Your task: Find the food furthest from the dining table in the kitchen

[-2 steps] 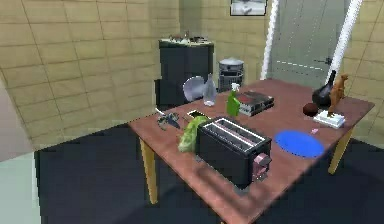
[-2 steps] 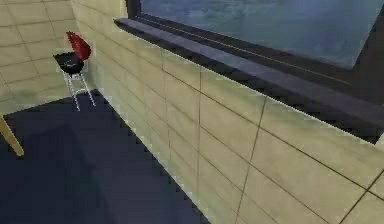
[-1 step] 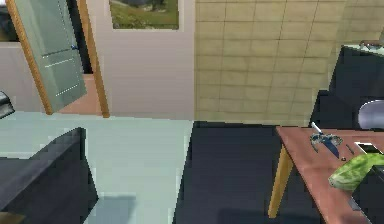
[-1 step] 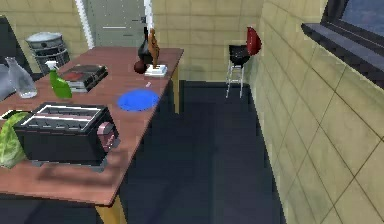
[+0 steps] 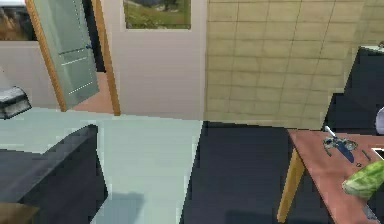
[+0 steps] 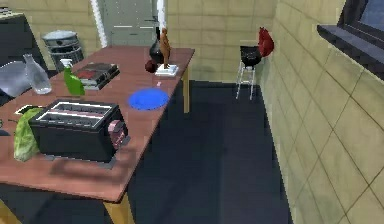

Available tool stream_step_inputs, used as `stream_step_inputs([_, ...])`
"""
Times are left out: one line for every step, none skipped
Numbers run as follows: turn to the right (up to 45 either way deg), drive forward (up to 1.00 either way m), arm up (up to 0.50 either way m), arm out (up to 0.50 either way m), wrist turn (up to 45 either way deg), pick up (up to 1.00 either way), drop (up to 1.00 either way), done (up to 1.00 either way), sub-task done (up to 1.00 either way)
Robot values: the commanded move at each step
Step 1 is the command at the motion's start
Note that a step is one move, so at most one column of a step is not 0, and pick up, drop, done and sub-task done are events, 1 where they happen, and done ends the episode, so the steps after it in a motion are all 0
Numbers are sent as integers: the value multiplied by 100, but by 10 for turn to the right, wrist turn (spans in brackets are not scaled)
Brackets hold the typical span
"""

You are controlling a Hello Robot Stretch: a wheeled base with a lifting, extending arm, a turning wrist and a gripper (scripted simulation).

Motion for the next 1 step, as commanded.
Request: stream_step_inputs([0, 100, 0, 0, 0, 0, 0, 0, 0])
